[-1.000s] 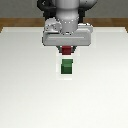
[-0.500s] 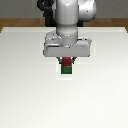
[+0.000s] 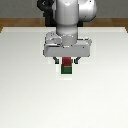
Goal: Place the red cube on top of the green cube.
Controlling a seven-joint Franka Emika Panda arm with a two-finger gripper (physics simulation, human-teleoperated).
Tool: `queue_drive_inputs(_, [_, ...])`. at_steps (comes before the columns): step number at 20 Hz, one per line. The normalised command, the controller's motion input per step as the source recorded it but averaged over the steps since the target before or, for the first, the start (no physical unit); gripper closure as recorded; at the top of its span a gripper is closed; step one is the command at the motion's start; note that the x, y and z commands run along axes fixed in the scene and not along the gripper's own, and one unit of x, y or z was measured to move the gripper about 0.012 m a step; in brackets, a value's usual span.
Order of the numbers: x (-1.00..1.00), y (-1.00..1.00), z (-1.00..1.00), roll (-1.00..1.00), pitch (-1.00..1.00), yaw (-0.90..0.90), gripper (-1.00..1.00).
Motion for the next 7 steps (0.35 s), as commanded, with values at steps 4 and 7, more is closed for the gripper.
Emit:
queue_drive_inputs(4, [0.0,0.0,0.0,0.0,0.0,0.0,-1.0])
queue_drive_inputs(7, [0.0,0.0,0.0,0.0,0.0,0.0,-1.0])
